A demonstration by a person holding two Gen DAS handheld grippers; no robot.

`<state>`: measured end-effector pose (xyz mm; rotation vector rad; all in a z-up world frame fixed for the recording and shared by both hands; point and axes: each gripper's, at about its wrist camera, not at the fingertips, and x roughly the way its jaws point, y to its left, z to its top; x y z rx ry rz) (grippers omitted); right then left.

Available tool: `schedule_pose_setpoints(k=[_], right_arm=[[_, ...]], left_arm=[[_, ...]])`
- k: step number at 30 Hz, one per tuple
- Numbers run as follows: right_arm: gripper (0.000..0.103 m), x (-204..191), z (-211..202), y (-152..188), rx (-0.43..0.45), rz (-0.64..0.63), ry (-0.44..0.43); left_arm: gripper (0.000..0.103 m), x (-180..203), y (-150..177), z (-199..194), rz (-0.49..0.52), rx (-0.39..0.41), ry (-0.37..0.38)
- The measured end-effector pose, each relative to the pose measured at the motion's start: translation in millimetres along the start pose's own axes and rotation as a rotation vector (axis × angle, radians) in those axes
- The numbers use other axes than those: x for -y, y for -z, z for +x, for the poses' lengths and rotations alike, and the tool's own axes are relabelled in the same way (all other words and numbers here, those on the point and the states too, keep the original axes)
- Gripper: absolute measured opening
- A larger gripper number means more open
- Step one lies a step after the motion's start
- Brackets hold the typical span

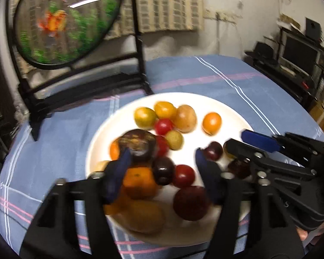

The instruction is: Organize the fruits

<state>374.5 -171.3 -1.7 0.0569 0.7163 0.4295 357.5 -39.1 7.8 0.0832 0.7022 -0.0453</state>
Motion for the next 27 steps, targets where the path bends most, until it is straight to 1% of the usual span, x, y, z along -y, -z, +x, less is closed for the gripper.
schedule_pose_setpoints(k=[1, 3, 4, 6, 7, 8, 11, 13, 14, 15, 16, 17, 19, 22, 24, 27], right_arm=[[0.038, 0, -2, 0, 0.001, 0.001, 0.001], [0.051, 0, -8, -1, 0.008, -0.001, 0.006], [0.053, -2, -12, -1, 0.012, -0.004, 0.007], [0.055, -6, -21, -1, 0.02, -0.01, 0.003], [0.056, -9, -28, 0, 0.025, -0.012, -0.002], [0.059, -11, -33, 1, 0.03, -0.013, -0.005], [0.061, -21, -57, 6, 0.051, -0.022, -0.023], [0.07, -31, -76, 14, 0.062, -0.039, -0.021], [0.082, -34, -82, 17, 0.065, -0.047, -0.016], [0.098, -40, -92, 23, 0.073, -0.063, 0.003], [0.102, -44, -99, 29, 0.086, -0.076, 0.019], [0.102, -50, -110, 37, 0.104, -0.099, 0.037], [0.102, -57, -119, 47, 0.106, -0.127, 0.051], [0.102, -63, -134, 67, 0.102, -0.137, 0.036], [0.102, -64, -138, 80, 0.087, -0.15, 0.031], [0.102, -71, -140, 93, 0.058, -0.193, 0.052]], left_arm=[[0.072, -2, -1, -4, -0.009, 0.006, 0.003], [0.08, -7, -2, -14, -0.023, 0.013, 0.009], [0.081, -9, -1, -20, -0.028, 0.025, 0.003], [0.088, -14, 2, -35, -0.035, 0.049, -0.022], [0.089, -15, 4, -42, -0.037, 0.057, -0.031], [0.09, -17, 7, -50, -0.038, 0.065, -0.033], [0.095, -22, 20, -74, -0.04, 0.081, -0.038], [0.097, -26, 34, -91, -0.047, 0.093, -0.045], [0.098, -27, 42, -100, -0.053, 0.096, -0.052], [0.099, -28, 49, -104, -0.056, 0.096, -0.057], [0.099, -29, 56, -111, -0.06, 0.096, -0.061], [0.099, -29, 61, -115, -0.063, 0.096, -0.063], [0.099, -30, 74, -125, -0.06, 0.079, -0.063], [0.099, -31, 91, -140, -0.07, 0.093, -0.084], [0.099, -33, 101, -147, -0.081, 0.099, -0.075], [0.099, -35, 111, -148, -0.088, 0.083, -0.06]])
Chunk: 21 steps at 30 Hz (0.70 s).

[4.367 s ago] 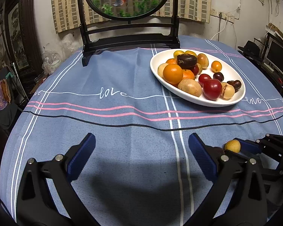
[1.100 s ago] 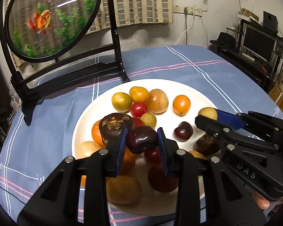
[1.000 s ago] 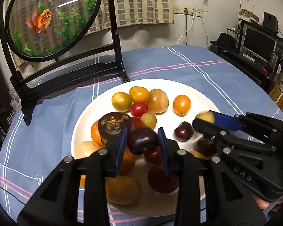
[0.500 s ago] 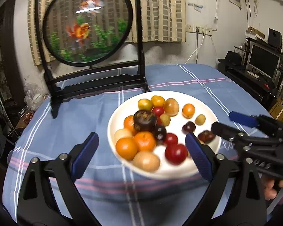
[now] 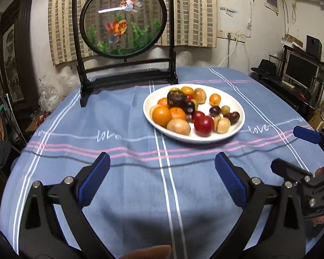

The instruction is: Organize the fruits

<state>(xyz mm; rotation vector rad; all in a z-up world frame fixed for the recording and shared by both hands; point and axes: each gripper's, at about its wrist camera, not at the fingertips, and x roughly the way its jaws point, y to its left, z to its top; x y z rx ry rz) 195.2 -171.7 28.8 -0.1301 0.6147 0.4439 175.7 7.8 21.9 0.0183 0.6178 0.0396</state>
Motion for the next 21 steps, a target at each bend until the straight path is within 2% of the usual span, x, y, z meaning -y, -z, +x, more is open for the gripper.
schedule_pose_setpoints(k=[10, 21], right_arm=[[0.102, -10, -11, 8, -0.004, -0.038, -0.001], [0.102, -6, -8, 14, -0.038, -0.02, 0.0]], left_arm=[[0.099, 6, 12, -7, 0.044, -0.018, 0.001], [0.099, 2, 16, -3, 0.022, -0.059, 0.001]])
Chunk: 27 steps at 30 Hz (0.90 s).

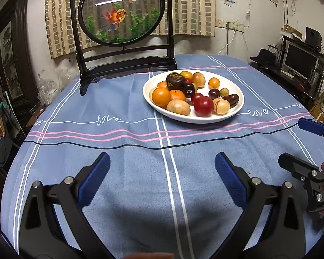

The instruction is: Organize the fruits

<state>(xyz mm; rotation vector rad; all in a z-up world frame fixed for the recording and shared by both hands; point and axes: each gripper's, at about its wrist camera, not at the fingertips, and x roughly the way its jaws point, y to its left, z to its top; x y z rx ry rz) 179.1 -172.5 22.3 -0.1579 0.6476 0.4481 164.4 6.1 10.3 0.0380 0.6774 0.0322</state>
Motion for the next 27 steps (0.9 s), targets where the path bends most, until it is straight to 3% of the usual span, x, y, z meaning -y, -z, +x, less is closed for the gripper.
schedule_pose_setpoints(k=[27], right_arm=[[0.102, 3.0, 1.7, 2.3, -0.015, 0.02, 0.0]], left_arm=[[0.099, -2.8, 1.2, 2.3, -0.002, -0.004, -0.02]])
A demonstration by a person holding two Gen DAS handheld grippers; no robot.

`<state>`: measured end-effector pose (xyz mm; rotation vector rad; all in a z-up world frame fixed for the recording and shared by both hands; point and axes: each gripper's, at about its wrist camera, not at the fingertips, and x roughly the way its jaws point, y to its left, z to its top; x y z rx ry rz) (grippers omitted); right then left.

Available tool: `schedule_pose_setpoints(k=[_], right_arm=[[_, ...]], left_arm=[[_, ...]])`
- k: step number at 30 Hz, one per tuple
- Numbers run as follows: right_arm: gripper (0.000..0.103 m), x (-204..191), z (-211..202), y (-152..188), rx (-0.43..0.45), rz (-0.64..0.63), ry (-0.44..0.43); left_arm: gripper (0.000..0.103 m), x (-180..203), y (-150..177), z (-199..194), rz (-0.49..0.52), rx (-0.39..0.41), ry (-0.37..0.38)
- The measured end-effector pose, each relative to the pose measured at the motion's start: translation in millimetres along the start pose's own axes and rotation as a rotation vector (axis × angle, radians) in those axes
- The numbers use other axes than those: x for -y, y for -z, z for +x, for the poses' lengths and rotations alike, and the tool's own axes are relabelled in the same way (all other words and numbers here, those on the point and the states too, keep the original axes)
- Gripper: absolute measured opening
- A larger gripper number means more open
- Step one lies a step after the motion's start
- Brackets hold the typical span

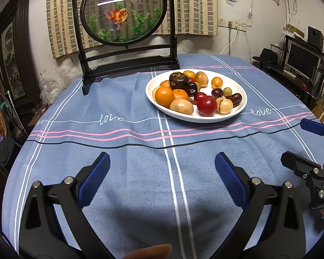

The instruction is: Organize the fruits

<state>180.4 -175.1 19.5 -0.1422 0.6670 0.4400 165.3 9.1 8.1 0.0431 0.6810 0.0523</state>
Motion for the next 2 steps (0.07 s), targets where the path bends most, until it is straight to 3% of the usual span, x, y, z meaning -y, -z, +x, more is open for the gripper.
schedule_pose_setpoints(k=[2], right_arm=[[0.102, 0.3, -0.2, 0.0, 0.0, 0.001, -0.001]], left_arm=[[0.099, 0.4, 0.4, 0.1, 0.0, 0.0, 0.002]])
